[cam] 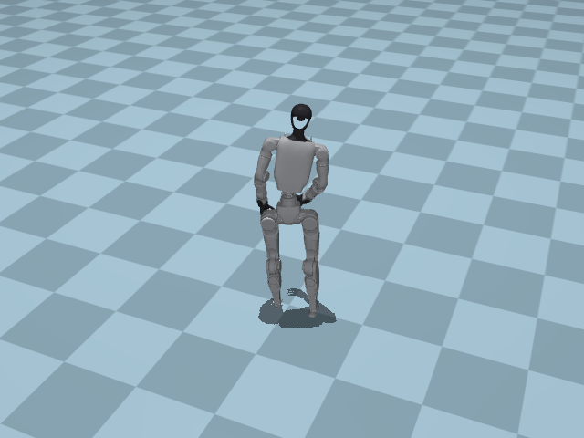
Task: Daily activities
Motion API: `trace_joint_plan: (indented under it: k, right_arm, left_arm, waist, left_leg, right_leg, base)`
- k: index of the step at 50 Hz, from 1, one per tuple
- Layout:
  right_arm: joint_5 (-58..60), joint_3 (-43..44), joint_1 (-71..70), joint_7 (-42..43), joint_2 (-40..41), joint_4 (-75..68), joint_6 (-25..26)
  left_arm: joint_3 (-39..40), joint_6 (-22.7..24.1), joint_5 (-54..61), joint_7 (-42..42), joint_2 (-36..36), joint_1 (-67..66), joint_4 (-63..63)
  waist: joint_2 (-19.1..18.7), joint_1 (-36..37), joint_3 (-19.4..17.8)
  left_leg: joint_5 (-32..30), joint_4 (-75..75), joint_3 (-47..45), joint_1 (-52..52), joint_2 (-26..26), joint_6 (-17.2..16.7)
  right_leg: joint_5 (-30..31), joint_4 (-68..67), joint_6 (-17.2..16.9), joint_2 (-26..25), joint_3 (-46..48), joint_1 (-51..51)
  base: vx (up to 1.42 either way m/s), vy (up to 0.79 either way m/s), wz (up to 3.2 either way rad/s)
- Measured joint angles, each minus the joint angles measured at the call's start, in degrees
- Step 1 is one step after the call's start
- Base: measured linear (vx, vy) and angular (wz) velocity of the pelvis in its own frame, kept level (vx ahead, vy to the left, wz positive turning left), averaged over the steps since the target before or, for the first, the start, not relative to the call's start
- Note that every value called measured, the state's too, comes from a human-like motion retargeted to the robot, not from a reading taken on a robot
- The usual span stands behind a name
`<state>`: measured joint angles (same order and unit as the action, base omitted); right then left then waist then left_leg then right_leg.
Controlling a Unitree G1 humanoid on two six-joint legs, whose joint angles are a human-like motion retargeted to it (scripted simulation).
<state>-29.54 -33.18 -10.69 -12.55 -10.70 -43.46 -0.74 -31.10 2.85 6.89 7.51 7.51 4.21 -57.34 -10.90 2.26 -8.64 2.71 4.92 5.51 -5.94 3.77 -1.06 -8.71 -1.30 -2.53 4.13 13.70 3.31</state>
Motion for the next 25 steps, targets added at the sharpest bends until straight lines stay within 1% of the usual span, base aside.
trace_joint_plan:
  k: [2,3,5,7,8,10,12,16,17,18,20,25]
  right_arm:
    - [-0.37,0.13,-0.59,-0.31,-0.97,0.21,-0.10]
    - [-0.51,-0.01,-0.02,-0.32,-0.39,0.27,-0.29]
    - [-1.04,0.17,-0.54,-0.57,-1.38,0.62,-0.31]
    - [-1.64,0.05,0.36,-0.46,-0.66,0.86,-0.49]
    - [-2.02,0.23,-0.04,-0.56,-1.35,1.06,-0.43]
    - [-2.63,0.09,0.79,-0.37,-0.64,1.22,-0.54]
    - [-3.34,0.37,0.00,-0.45,-1.88,1.48,-0.35]
    - [-4.89,0.72,-0.58,-0.35,-2.36,1.63,-0.03]
    - [-5.18,0.74,-0.47,-0.10,-2.15,1.50,-0.04]
    - [-5.41,0.64,0.04,0.46,-1.44,1.17,-0.17]
    - [-6.10,1.04,-1.35,0.66,-2.82,1.25,-0.17]
    - [-7.06,1.78,-2.66,1.55,-2.97,0.79,-0.29]
  left_arm:
    - [0.45,0.23,0.19,0.23,0.74,0.64,-0.27]
    - [0.30,0.45,0.14,0.05,-0.01,0.22,-0.42]
    - [0.73,0.58,0.39,0.23,0.75,0.80,-0.53]
    - [0.46,0.82,0.39,-0.07,-0.29,0.18,-0.67]
    - [0.69,0.82,0.58,0.05,0.31,0.61,-0.68]
    - [0.26,0.98,0.61,-0.29,-0.72,0.00,-0.78]
    - [0.52,0.92,0.97,-0.03,0.32,0.83,-0.82]
    - [0.38,0.77,1.68,0.34,0.57,1.63,-0.88]
    - [0.14,0.77,1.83,0.29,0.19,1.57,-0.94]
    - [-0.40,0.81,1.93,0.03,-0.87,1.13,-1.06]
    - [-0.17,0.77,2.46,0.04,0.15,2.52,-1.02]
    - [-0.33,0.81,3.33,0.01,0.13,3.99,-1.03]
  waist:
    - [0.18,0.18,0.50]
    - [0.06,0.08,0.66]
    - [0.21,0.25,1.14]
    - [0.03,0.11,1.51]
    - [0.13,0.20,1.74]
    - [0.08,0.07,2.02]
    - [0.31,0.21,2.26]
    - [0.38,0.37,1.33]
    - [0.64,0.26,0.92]
    - [1.43,-0.09,0.21]
    - [2.42,-0.24,0.38]
    - [2.61,-0.32,-1.21]
  left_leg:
    - [1.84,-1.34,-0.16,-0.56,0.08,-0.06]
    - [0.38,-0.33,-0.08,-0.69,0.08,0.03]
    - [2.22,-1.66,-0.23,-1.22,0.17,-0.05]
    - [0.22,-0.33,-0.10,-1.59,0.26,0.00]
    - [1.61,-1.32,-0.21,-1.86,0.34,-0.07]
    - [-0.38,0.00,-0.10,-2.17,0.68,0.04]
    - [2.03,-1.74,-0.30,-2.55,0.97,-0.13]
    - [2.85,-2.36,-0.54,-2.05,1.51,-0.29]
    - [2.46,-2.33,-0.58,-1.86,2.18,-0.23]
    - [1.21,-2.16,-0.64,-1.63,3.82,0.01]
    - [3.83,-2.95,-0.58,-1.54,5.11,-0.03]
    - [4.20,-3.18,-0.44,-0.93,6.13,-0.26]
  right_leg:
    - [-1.34,-0.16,-0.04,-0.08,-0.34,0.02]
    - [-0.77,-0.98,-0.03,0.14,-0.14,1.00]
    - [-2.22,-1.35,-0.11,0.11,-0.44,1.09]
    - [-2.31,-4.13,-0.16,0.70,-0.21,3.34]
    - [-3.42,-4.44,-0.22,0.67,-0.43,3.30]
    - [-4.91,-9.92,-0.29,1.83,-0.39,6.72]
    - [-7.40,-11.63,-0.38,2.03,-0.87,7.09]
    - [-10.11,-16.20,-0.52,3.00,-1.35,8.52]
    - [-11.48,-19.57,-0.65,4.07,-1.63,9.89]
    - [-14.28,-27.20,-0.93,6.65,-2.28,13.17]
    - [-18.25,-30.32,-1.26,7.87,-3.05,14.17]
    - [-19.66,-32.36,-1.59,9.08,-3.35,14.33]
  base:
    - [0.00,0.00,0.00]
    - [0.00,0.00,0.00]
    - [0.00,0.00,0.00]
    - [0.00,0.00,0.00]
    - [0.00,0.00,0.00]
    - [0.00,0.00,0.00]
    - [0.04,-0.01,-0.04]
    - [0.00,0.00,0.00]
    - [-0.11,0.01,0.22]
    - [-0.07,0.00,0.26]
    - [0.09,-0.02,0.12]
    - [0.02,0.00,0.00]
